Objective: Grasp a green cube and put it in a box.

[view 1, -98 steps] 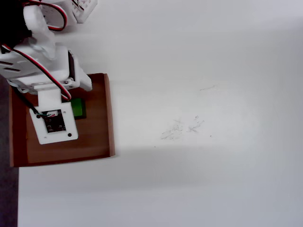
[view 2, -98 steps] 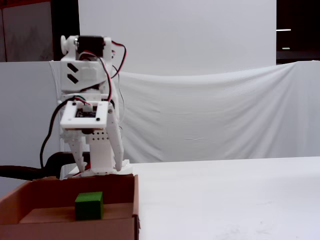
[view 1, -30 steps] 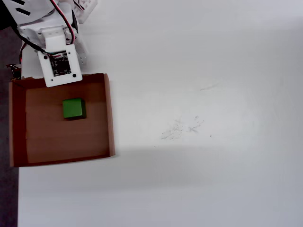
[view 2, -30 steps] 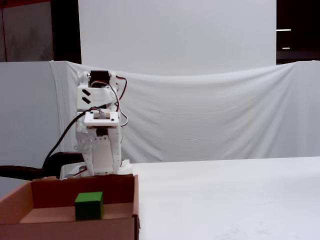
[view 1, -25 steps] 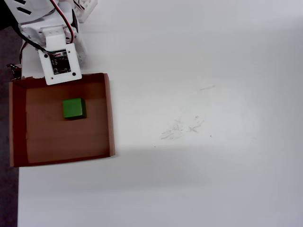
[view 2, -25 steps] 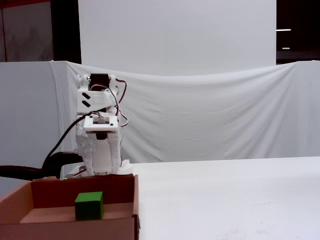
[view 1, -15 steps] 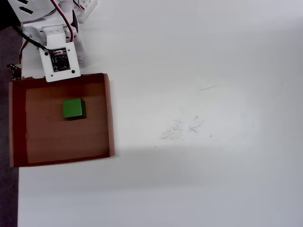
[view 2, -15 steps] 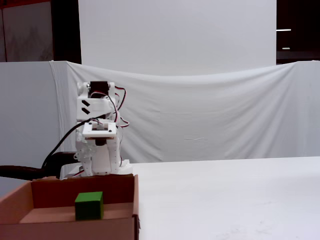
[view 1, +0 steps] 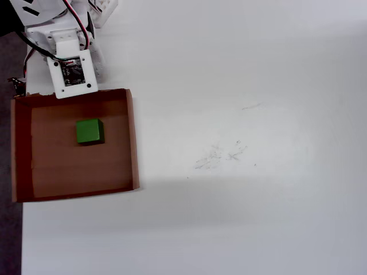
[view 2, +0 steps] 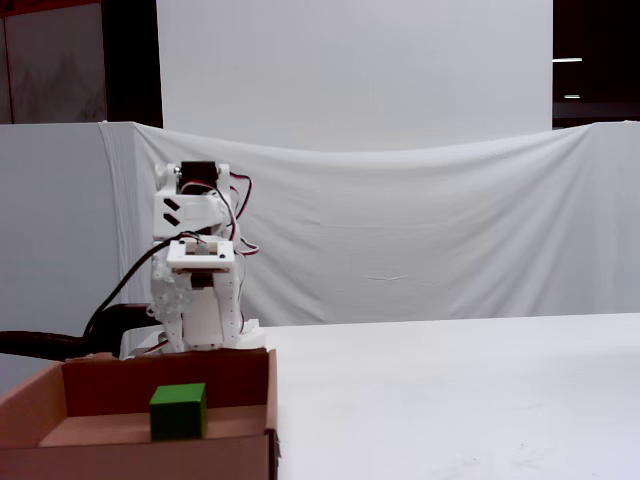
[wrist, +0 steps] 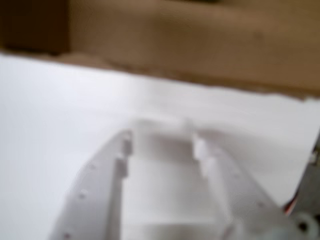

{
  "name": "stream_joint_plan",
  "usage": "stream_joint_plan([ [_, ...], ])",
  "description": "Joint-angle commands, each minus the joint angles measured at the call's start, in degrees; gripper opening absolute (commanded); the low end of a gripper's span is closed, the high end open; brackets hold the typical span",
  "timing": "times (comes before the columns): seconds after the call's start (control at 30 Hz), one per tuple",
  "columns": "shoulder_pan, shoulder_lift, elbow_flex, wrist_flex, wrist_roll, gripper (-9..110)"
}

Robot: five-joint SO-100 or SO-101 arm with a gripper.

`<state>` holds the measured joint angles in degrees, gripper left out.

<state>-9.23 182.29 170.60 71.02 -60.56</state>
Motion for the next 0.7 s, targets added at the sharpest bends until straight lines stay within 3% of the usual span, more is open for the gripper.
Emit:
stream_joint_plan([
  [0.0, -0.35, 0.09, -0.26, 0.35, -1.05, 16],
  [0.37, -0.97, 0.09, -0.26, 0.09, -0.79, 12],
  [0.67, -1.32, 0.09, -0.26, 0.09, -0.26, 20],
])
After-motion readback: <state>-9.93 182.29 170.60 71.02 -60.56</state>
